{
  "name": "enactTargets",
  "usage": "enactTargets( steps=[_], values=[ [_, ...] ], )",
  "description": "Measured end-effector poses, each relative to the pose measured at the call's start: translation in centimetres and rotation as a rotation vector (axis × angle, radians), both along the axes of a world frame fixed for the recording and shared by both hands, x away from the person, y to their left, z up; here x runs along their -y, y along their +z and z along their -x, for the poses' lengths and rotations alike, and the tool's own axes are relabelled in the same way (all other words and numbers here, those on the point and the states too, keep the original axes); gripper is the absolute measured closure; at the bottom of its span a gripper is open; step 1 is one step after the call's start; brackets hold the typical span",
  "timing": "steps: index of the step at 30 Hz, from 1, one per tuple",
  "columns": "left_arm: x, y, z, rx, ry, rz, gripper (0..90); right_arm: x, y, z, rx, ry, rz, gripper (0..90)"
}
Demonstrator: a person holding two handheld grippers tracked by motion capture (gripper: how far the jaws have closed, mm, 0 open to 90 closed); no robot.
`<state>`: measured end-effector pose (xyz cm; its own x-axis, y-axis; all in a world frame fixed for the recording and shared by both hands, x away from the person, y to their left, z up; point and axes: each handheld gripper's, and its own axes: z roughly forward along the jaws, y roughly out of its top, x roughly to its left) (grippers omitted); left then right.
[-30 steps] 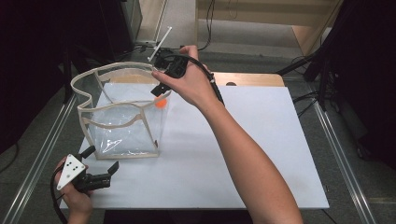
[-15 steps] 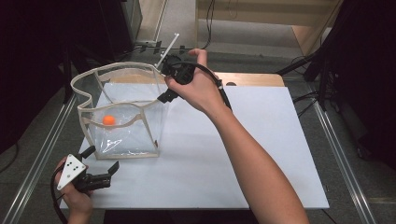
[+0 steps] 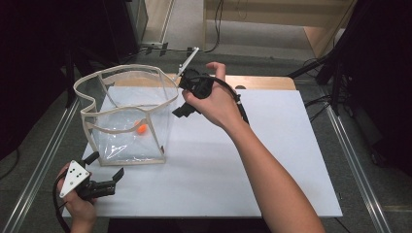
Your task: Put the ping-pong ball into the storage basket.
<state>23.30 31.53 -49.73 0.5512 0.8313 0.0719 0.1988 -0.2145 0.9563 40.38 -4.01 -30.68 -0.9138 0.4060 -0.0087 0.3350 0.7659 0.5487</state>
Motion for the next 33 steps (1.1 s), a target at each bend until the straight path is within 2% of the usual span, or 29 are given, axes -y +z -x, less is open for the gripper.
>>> enactTargets(
  steps=[7,10,19,33],
  values=[
    [0.0,0.0,0.0,0.0,0.0,-0.004,0.0,0.7,-0.8,0.6,0.007,-0.009,0.003,7.7],
    [0.0,0.0,0.0,-0.001,0.001,-0.006,0.0,0.8,-1.3,0.8,0.014,-0.013,0.01,0.0],
    [0.0,0.0,0.0,-0.001,0.001,-0.006,0.0,1.4,-2.3,1.6,0.018,-0.018,0.018,0.0],
    [-0.1,0.0,0.0,0.001,0.003,-0.002,0.0,2.5,-3.3,2.7,0.024,-0.018,0.0,0.0]
  ],
)
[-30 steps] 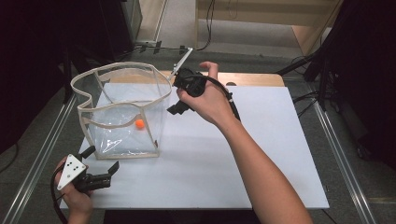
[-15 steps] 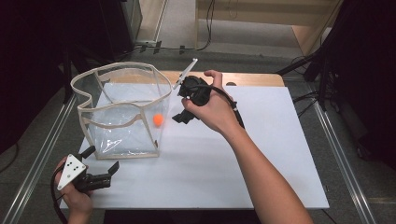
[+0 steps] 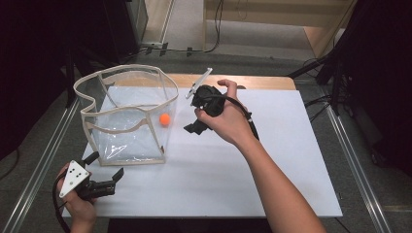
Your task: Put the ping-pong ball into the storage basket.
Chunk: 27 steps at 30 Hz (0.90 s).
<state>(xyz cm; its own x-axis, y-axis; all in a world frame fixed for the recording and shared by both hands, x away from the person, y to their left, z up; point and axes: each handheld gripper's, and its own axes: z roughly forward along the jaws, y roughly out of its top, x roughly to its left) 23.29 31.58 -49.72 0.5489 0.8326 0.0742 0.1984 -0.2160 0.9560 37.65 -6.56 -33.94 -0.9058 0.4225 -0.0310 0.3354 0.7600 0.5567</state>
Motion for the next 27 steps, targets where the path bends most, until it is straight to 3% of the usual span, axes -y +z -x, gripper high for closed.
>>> enactTargets(
  steps=[13,27],
  values=[
    [0.0,0.0,0.0,0.0,0.001,-0.001,0.0,1.5,-1.3,1.1,0.012,0.007,-0.027,0.0],
    [0.0,0.0,0.0,0.0,0.0,-0.002,0.0,3.6,-3.3,2.4,0.012,-0.021,-0.054,0.0]
  ],
)
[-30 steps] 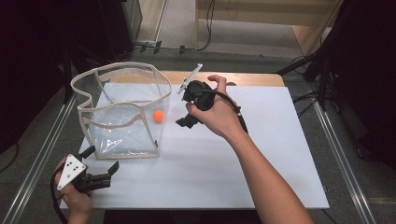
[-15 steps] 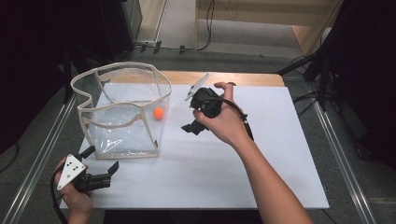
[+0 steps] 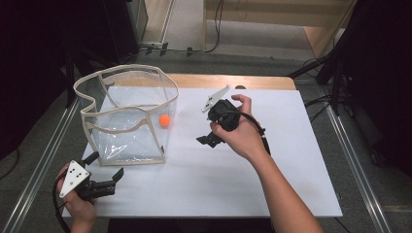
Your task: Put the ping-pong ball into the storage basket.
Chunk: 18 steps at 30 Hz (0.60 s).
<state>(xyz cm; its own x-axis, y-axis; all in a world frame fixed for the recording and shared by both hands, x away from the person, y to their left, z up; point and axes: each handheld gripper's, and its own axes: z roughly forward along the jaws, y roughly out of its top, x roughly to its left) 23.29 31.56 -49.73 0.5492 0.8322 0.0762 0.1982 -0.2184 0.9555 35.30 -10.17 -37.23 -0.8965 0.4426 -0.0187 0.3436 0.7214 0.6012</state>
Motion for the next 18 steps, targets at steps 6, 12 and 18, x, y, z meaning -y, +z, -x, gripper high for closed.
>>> enactTargets(
  steps=[6,12,18],
  values=[
    [0.0,0.0,0.0,0.0,0.0,-0.001,0.0,1.1,-1.1,0.5,-0.013,-0.014,-0.01,0.0],
    [0.0,0.0,0.0,-0.001,0.001,-0.003,0.0,2.2,-1.9,1.1,-0.015,-0.032,-0.024,0.0],
    [0.0,0.0,0.0,-0.001,0.002,-0.003,0.0,3.3,-2.8,1.8,-0.016,-0.045,-0.041,0.0]
  ],
)
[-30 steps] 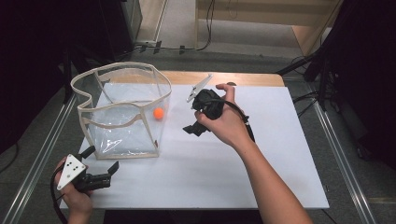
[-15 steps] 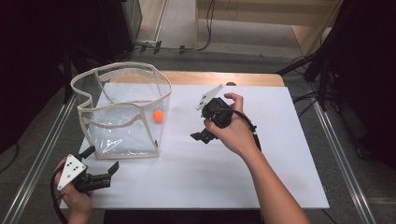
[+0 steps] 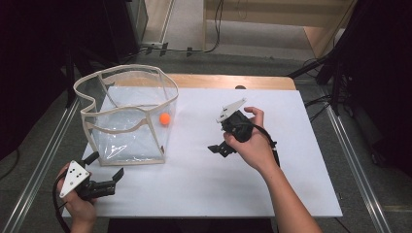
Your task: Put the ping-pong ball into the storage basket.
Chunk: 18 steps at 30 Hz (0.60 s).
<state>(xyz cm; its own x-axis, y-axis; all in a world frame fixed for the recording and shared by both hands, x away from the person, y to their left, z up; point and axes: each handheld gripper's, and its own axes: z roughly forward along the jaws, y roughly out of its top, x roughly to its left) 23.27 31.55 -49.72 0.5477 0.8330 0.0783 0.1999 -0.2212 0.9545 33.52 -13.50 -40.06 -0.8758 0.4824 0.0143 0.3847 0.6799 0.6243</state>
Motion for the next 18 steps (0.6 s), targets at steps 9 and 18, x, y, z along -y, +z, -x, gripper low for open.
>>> enactTargets(
  steps=[9,18],
  values=[
    [0.0,0.0,0.0,0.001,0.001,-0.001,0.0,1.7,-1.1,0.8,-0.001,-0.021,-0.024,0.0],
    [0.0,0.0,0.0,-0.001,0.002,-0.001,0.0,3.4,-2.2,1.7,0.005,-0.053,-0.056,0.0]
  ],
)
